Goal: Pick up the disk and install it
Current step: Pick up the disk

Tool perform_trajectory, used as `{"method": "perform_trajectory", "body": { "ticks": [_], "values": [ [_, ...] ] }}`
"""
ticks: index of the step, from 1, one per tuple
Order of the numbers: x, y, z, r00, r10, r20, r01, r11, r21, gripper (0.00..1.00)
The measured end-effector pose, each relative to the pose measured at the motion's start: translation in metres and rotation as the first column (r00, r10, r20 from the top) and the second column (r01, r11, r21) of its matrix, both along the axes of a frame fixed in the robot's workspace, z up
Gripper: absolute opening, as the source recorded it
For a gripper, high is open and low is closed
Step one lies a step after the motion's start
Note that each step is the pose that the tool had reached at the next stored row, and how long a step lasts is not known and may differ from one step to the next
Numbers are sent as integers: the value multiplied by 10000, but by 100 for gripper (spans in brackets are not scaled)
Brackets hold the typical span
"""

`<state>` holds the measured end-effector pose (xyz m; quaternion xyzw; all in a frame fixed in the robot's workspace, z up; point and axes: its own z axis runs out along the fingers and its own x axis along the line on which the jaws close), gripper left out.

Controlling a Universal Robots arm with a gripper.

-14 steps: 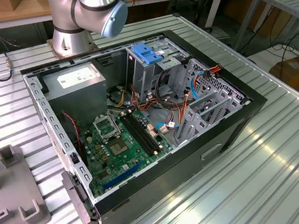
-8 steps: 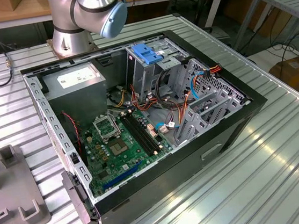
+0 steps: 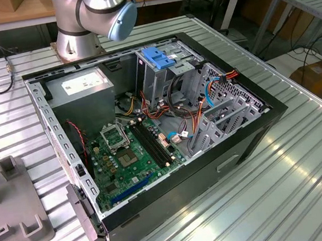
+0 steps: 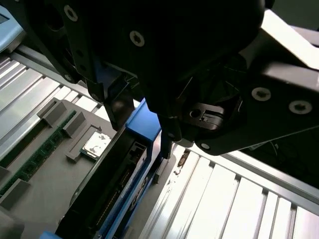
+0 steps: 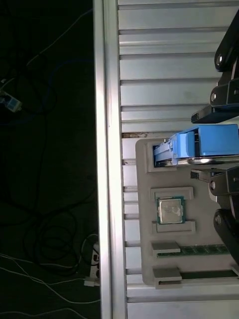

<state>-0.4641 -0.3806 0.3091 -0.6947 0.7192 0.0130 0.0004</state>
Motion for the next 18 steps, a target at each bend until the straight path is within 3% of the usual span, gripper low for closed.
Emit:
{"method": "perform_trajectory", "body": {
  "ticks": [3,9,10,18],
  "values": [
    [-2,0,-36,10000,-1,0,1,10000,0,49],
    [-2,0,-48,10000,0,-1,0,10000,-1,47],
    [-1,0,-52,10000,0,0,0,10000,0,40],
    [-2,0,-81,10000,0,-1,0,10000,-1,39]
  ]
}}
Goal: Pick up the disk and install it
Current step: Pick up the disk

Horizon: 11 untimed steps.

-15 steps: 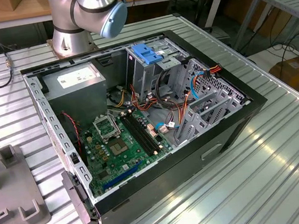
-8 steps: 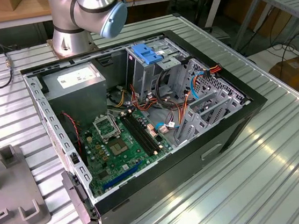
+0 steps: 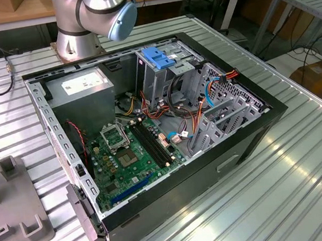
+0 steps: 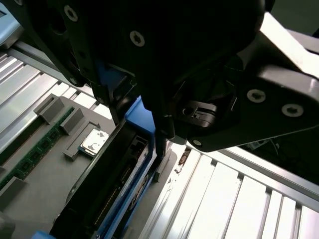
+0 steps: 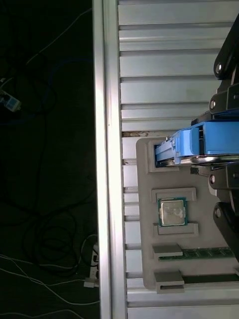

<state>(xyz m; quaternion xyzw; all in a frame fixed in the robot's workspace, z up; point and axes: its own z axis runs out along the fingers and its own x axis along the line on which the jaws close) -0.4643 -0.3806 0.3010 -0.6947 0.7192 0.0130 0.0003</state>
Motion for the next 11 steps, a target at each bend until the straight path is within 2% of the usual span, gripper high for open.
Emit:
{"method": "perform_trajectory", "body": {
  "ticks": [11],
  "values": [
    [0,0,-2,10000,0,1,0,10000,1,37]
  ]
}}
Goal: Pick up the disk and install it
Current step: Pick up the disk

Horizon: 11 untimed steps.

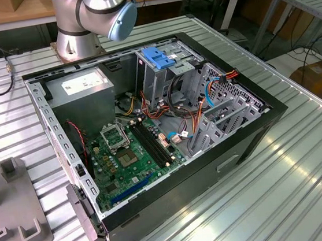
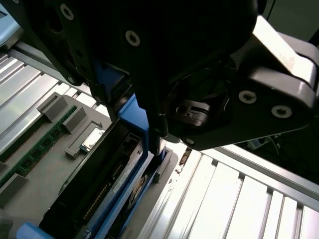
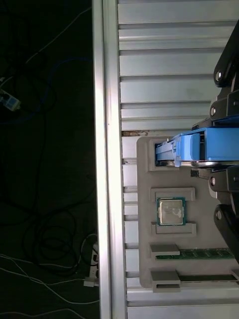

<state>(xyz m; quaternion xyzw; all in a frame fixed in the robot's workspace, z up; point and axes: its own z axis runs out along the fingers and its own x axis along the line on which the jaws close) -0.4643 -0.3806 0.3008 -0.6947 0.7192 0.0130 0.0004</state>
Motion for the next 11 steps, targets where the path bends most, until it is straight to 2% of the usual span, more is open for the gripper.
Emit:
{"method": "perform_trajectory", "body": {
  "ticks": [3,7,11],
  "values": [
    [0,0,0,10000,54,0,-54,10000,0,37],
    [0,0,-2,9980,630,0,-630,9980,0,37],
    [-1,0,-4,9985,551,-1,-551,9985,-1,37]
  ]
}}
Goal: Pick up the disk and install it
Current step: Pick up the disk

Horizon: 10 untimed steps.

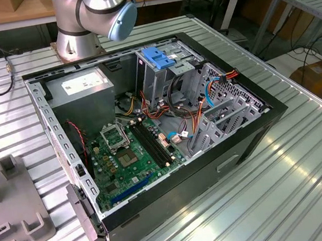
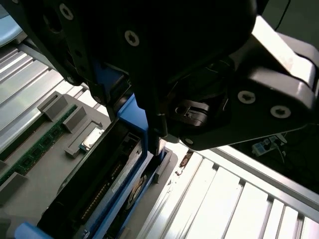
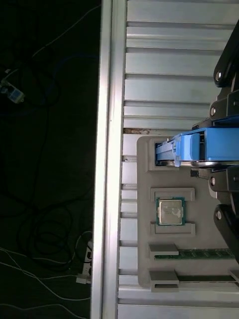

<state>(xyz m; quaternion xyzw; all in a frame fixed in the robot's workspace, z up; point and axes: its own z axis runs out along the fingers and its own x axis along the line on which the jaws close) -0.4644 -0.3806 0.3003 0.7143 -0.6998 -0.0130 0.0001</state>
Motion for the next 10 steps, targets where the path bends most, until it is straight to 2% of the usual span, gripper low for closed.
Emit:
{"method": "perform_trajectory", "body": {
  "ticks": [6,10],
  "values": [
    [0,0,-6,9995,-302,-2,302,9995,-1,37],
    [0,0,-7,9994,-345,0,345,9994,1,37]
  ]
}}
